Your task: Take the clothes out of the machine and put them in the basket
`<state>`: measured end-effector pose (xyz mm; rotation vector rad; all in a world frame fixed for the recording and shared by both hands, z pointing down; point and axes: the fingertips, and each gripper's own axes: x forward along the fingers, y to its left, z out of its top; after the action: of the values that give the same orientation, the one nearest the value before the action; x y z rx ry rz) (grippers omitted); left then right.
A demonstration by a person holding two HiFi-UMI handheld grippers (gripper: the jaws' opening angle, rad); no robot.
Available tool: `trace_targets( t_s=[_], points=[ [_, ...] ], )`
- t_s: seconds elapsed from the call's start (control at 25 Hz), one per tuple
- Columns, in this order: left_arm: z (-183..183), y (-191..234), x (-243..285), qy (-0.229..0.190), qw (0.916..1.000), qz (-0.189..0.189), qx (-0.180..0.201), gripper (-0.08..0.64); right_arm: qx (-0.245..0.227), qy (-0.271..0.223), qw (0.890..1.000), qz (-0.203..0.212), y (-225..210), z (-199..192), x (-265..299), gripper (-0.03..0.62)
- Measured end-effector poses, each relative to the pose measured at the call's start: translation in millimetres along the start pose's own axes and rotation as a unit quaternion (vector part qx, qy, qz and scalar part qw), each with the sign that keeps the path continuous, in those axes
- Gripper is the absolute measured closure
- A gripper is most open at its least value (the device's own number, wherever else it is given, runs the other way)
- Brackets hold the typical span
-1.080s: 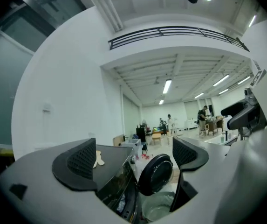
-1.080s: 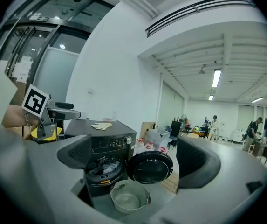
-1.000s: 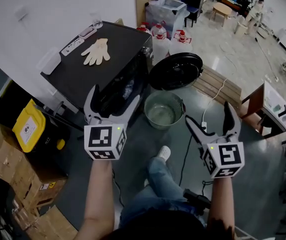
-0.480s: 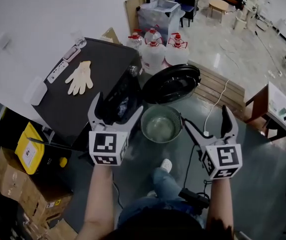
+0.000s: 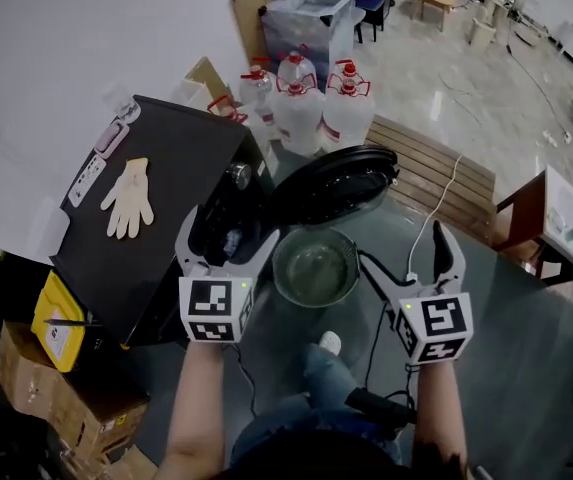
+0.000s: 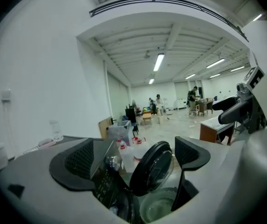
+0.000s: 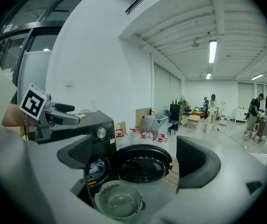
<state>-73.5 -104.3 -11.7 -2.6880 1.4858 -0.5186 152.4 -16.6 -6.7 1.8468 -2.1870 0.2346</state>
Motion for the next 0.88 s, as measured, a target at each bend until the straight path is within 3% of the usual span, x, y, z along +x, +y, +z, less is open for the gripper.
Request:
trace_targets(
  t_s=[0.16, 0.28, 0.44, 0.88],
  points=[
    [-34, -14, 35, 0.038, 0.9991, -0.018, -0.009, 0.042, 0.012, 0.041, 0.999, 0.013, -7, -40, 30, 0.028],
    [-65, -23, 57, 0.063, 0.9975, -0.021, -0.022, 0.042, 0.052, 0.065, 0.996, 0.027, -9, -75, 47, 0.028],
    [-104, -32, 75, 0.093, 0.9945, -0.029, -0.039, 0.041, 0.134, 0.088, 0.987, 0.025, -10, -115, 62, 0.028],
    [-204, -46, 101, 0.153, 0.9853, -0.059, -0.047, 0.041, 0.219, 0.176, 0.960, 0.007, 6, -226, 93, 0.029]
  ],
)
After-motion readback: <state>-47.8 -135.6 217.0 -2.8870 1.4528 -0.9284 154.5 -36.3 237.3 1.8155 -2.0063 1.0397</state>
